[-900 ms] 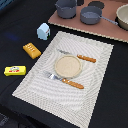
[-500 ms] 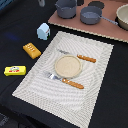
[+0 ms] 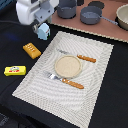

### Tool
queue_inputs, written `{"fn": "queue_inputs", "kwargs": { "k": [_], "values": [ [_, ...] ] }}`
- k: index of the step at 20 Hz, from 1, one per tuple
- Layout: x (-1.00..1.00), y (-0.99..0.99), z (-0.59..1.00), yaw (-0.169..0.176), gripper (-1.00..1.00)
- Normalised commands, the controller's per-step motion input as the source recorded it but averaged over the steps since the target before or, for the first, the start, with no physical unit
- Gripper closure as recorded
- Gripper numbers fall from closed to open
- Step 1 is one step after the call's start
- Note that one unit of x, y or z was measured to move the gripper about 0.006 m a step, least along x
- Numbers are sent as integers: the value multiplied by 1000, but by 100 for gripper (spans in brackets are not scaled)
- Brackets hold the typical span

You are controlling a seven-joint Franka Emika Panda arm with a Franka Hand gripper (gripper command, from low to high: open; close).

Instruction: Place the bread, butter, and milk from the table onto the serving area.

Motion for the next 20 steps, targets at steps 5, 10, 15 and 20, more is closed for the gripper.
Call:
{"fn": "queue_inputs", "kwargs": {
  "k": [5, 10, 15, 20],
  "values": [
    [-313, -413, -491, -70, -100],
    [-282, -33, -440, -43, -100],
    [-205, -2, -467, -23, -100],
    [-270, -26, -437, -14, -100]
  ]
}}
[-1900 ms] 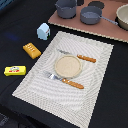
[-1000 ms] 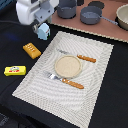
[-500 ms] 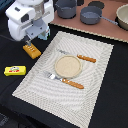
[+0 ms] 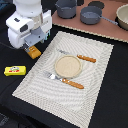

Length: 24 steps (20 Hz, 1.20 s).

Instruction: Place the bread, butter, and milk from the table onto the serving area.

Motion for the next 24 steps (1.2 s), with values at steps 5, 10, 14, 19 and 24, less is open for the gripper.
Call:
{"fn": "queue_inputs", "kwargs": {
  "k": [5, 10, 14, 19, 24],
  "values": [
    [-299, -11, -318, -5, -100],
    [-308, -37, -332, -1, -100],
    [-282, -30, -349, 0, -100],
    [-168, -3, -239, 0, 100],
    [-78, 0, -142, 0, 100]
  ]
}}
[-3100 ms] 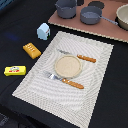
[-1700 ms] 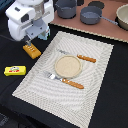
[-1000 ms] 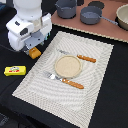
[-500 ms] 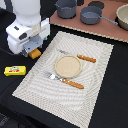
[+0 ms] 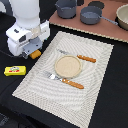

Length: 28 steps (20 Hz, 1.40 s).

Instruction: Place the bread, butter, and milk from the table onto the serving area.

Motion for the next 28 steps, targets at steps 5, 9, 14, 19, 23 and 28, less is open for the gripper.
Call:
{"fn": "queue_inputs", "kwargs": {
  "k": [5, 9, 14, 19, 23, 28],
  "values": [
    [-43, 0, 99, 0, 100],
    [26, -9, 1000, 2, 100],
    [785, 0, 1000, -12, 100],
    [970, 0, 1000, -29, 100],
    [999, -61, 860, -29, 100],
    [944, -128, 567, -47, 100]
  ]
}}
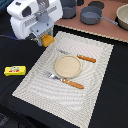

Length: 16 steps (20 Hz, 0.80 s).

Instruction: Place the bread, butter, and milk from the table onto the serving area.

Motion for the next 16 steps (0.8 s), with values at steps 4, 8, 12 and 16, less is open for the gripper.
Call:
{"fn": "queue_inputs", "kwargs": {
  "k": [4, 8, 12, 16],
  "values": [
    [767, -264, 160, -129, 100],
    [750, -256, 21, -151, 100],
    [794, -186, 0, -127, 100],
    [936, -42, 102, -39, 100]
  ]
}}
